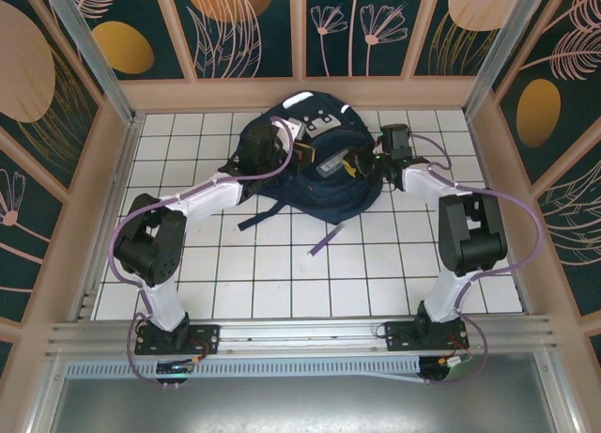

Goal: Pack books, pencil case, and school supplies into a backpack

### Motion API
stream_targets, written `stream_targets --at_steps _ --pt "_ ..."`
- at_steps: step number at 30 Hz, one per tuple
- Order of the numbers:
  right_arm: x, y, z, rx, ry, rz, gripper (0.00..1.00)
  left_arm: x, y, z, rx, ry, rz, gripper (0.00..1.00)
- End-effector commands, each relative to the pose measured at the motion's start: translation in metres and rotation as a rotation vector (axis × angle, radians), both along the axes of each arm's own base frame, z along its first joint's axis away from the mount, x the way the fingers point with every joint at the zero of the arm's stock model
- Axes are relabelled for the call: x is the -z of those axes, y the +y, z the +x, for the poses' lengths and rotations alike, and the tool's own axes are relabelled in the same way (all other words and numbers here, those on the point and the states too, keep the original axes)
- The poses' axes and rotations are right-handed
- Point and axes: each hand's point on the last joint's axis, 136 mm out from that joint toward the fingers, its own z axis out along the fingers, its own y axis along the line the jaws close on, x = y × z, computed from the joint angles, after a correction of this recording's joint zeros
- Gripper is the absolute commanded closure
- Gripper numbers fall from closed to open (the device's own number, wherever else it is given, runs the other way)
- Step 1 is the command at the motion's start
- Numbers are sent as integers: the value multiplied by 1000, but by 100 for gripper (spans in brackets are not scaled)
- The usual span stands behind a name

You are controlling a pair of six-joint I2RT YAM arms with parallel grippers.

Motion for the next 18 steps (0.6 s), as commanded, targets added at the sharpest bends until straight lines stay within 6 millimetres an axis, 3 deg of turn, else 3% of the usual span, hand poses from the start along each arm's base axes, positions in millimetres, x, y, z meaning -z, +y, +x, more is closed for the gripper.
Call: stream_targets --at_steps 1,4,8,13,18 --pt "11 12 13 -6 -60 -27 80 -78 -7 1 36 -152 -140 100" --pt "8 30 26 0 -139 20 86 -76 -8 1 39 -143 -146 100" --pt "-13 53 52 8 -256 116 94 -73 -11 1 48 -130 -159 100" --pt "-10 71 79 50 -265 138 96 -71 -11 2 47 -124 -158 100" --pt "-13 74 81 93 -240 207 88 -71 -11 3 40 -126 -151 100"
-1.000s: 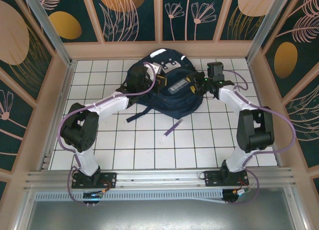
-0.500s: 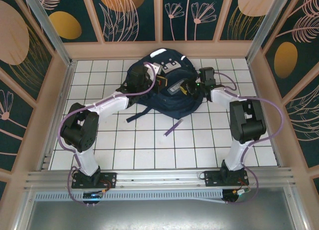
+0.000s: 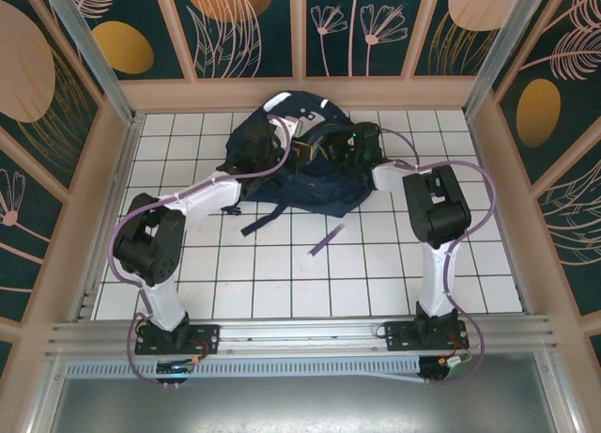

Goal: Pack books, pencil case, and school supplies into a backpack

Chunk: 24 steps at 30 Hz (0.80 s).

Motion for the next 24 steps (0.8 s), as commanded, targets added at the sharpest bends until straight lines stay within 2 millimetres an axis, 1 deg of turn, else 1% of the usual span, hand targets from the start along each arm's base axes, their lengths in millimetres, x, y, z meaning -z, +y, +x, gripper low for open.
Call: stream_targets --at_steps 1,4,5,7,10,12,15,16,17,18,19,20,21,23,24 --pt "-26 8 5 19 -41 67 85 -68 -14 -1 55 -151 -123 100" --pt "-27 0 -13 -10 29 61 80 -68 -13 -2 52 -154 -113 100" --pt "-30 -4 -21 -26 41 57 78 -68 -12 -2 50 -157 -109 100" --pt "-30 -12 -36 -65 70 21 77 -66 -11 -2 49 -156 -104 100" --pt "-33 -21 -58 -158 42 -77 77 -65 -12 -2 51 -155 -104 100" --pt "-38 -30 -71 -223 -14 -195 76 -63 -12 -1 51 -153 -102 100" --pt "-48 -44 -100 -361 -135 -461 77 -59 -9 1 35 -148 -94 100" --pt "-52 -51 -111 -406 -181 -564 76 -55 -6 3 23 -137 -90 100" --pt "-53 -62 -119 -423 -214 -679 73 -52 -4 4 14 -125 -91 100" --pt "-55 -68 -126 -451 -256 -753 72 -49 -2 4 11 -114 -91 100" --pt "-60 -75 -133 -482 -327 -834 72 -45 0 4 10 -105 -89 100" --pt "-66 -77 -139 -514 -411 -904 68 -44 3 2 10 -104 -83 100" --pt "-74 -73 -147 -581 -531 -949 65 -41 5 0 13 -108 -71 100" --pt "-92 -53 -178 -786 -885 -1028 60 -36 10 -5 14 -121 -36 100" --pt "-97 -46 -194 -869 -1055 -1063 56 -35 13 -7 9 -127 -20 100"
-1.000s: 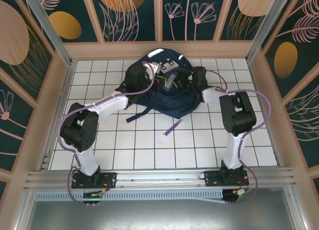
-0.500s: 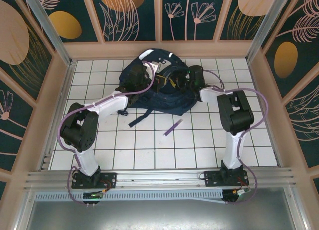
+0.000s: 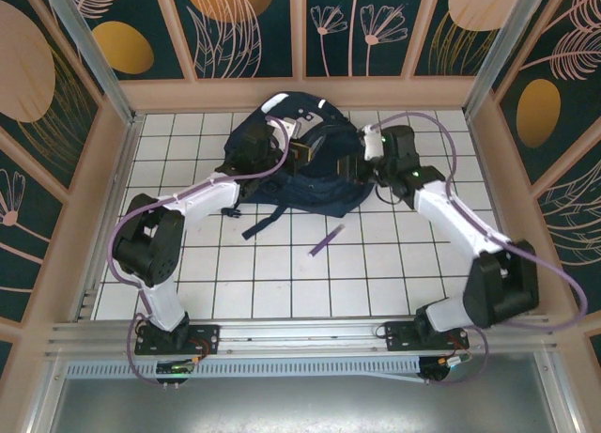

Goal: Pack books, pencil case, and school supplies into a backpack

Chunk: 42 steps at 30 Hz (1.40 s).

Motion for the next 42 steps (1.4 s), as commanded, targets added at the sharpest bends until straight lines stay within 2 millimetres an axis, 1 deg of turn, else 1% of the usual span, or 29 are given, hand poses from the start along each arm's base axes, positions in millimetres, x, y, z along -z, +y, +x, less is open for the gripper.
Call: stream_targets --at_steps 1,2,3,4,5,6,8,10,12,13,16,19,23,24,25,26,30,32,34,36,38,39,40,42 --pt "7 16 -58 -538 -470 -297 47 -39 8 -6 8 -130 -16 100" --pt "14 19 -79 -683 -580 -331 37 -32 11 -6 0 -126 5 100" --pt "25 21 -94 -797 -682 -375 25 -42 15 -9 -11 -148 1 100" --pt "32 25 -97 -839 -727 -388 21 -41 18 -9 -21 -151 8 100" --pt "39 31 -101 -893 -718 -381 21 -40 20 -9 -32 -151 13 100" --pt "47 34 -109 -977 -689 -366 22 -38 22 -9 -40 -149 15 100" --pt "68 39 -122 -1139 -603 -348 28 -36 25 -8 -55 -140 15 100" --pt "99 40 -127 -1244 -529 -421 30 -34 27 -7 -67 -128 5 100" --pt "124 41 -127 -1288 -495 -506 29 -34 27 -7 -69 -120 -6 100" --pt "133 40 -124 -1298 -453 -529 29 -34 27 -7 -68 -117 -10 100" --pt "160 41 -126 -1331 -322 -572 28 -33 29 -9 -66 -109 -11 100" --pt "179 41 -126 -1332 -260 -607 29 -31 31 -10 -66 -103 -8 100" --pt "207 34 -122 -1268 -201 -674 39 -30 34 -11 -70 -102 -11 100" --pt "211 32 -125 -1271 -187 -679 40 -30 34 -12 -70 -103 -14 100" --pt "213 31 -128 -1274 -174 -673 43 -31 35 -13 -70 -105 -15 100" --pt "215 31 -131 -1271 -155 -663 49 -31 36 -13 -69 -106 -15 100" --pt "211 34 -137 -1242 -116 -624 81 -33 38 -16 -55 -108 -8 100" --pt "208 35 -136 -1212 -123 -624 90 -34 38 -17 -48 -112 -3 100" --pt "201 35 -134 -1180 -137 -624 93 -35 38 -19 -40 -113 2 100" --pt "189 38 -130 -1129 -169 -605 95 -37 38 -22 -31 -116 8 100" --pt "167 46 -125 -1070 -222 -558 95 -38 39 -24 -26 -120 14 100" --pt "151 53 -121 -1027 -254 -513 96 -39 40 -25 -24 -123 17 100" --pt "134 60 -116 -983 -282 -459 95 -40 40 -25 -24 -122 19 100" --pt "88 73 -100 -832 -340 -314 94 -43 40 -27 -22 -122 11 100"
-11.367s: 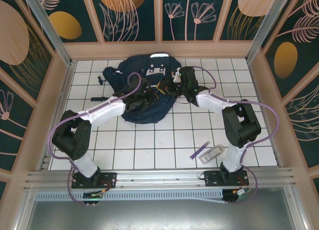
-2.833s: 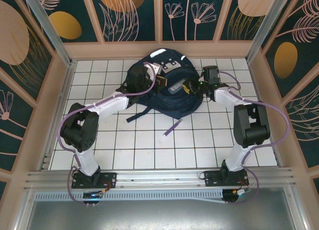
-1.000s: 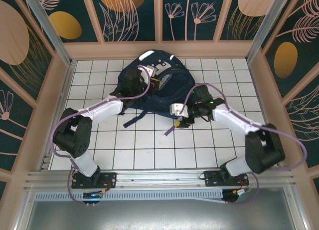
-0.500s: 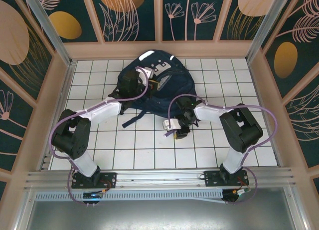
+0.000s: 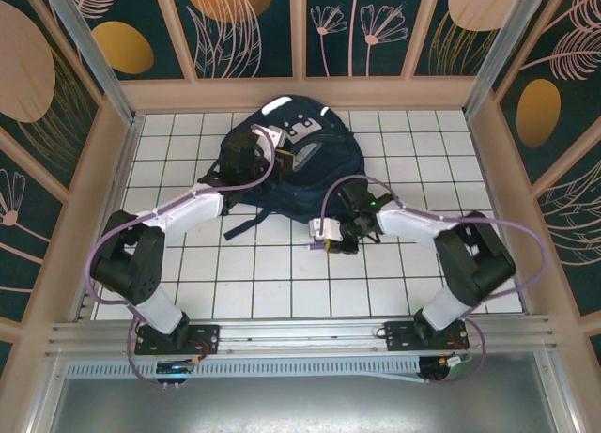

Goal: Pack books, pencil case, and school supplies into a backpack

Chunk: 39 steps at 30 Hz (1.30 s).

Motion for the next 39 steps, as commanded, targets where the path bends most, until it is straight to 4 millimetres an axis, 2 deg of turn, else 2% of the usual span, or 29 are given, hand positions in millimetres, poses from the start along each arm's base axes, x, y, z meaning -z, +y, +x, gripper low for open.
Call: stream_targets --at_steps 1,3,4,6,7,8,11,14,16,17,22,24,30,32,34,37,39 --pt "-89 30 35 232 -44 340 94 -43 -1 -8 34 -83 -66 100" --pt "-138 29 68 500 -24 550 94 -51 -5 -11 56 -81 -101 100" --pt "-154 25 82 631 14 643 94 -56 -7 -13 66 -82 -121 100" --pt "-181 19 101 885 205 844 97 -64 -10 -16 81 -88 -169 100" --pt "-186 18 107 978 311 907 100 -66 -10 -16 84 -86 -187 100" --pt "-184 15 116 1118 459 966 100 -68 -12 -16 86 -82 -203 100" --pt "-153 7 132 1489 836 1013 100 -74 -15 -17 99 -75 -245 100" --pt "-149 -2 147 1634 930 1120 100 -76 -19 -17 112 -56 -285 100" --pt "-137 -11 153 1768 1009 1156 100 -72 -21 -19 118 -32 -308 100" --pt "-133 -24 164 1825 1017 1180 100 -71 -21 -20 123 -23 -319 100" --pt "-118 -23 187 1896 1099 1213 99 -65 -23 -28 148 -5 -345 100" --pt "-105 -23 193 1935 1139 1218 96 -60 -23 -29 151 5 -340 100" --pt "-78 -16 210 1974 1099 1169 83 -52 -26 -31 171 28 -342 100" --pt "-80 -12 213 1952 1082 1154 79 -46 -29 -31 183 49 -350 100" --pt "-82 -12 212 1937 1041 1119 71 -40 -31 -31 189 74 -354 100" --pt "-87 -24 203 1959 973 1088 57 -34 -32 -32 195 90 -354 100" --pt "-91 -36 196 1977 939 1079 53 -33 -32 -32 197 90 -346 100"
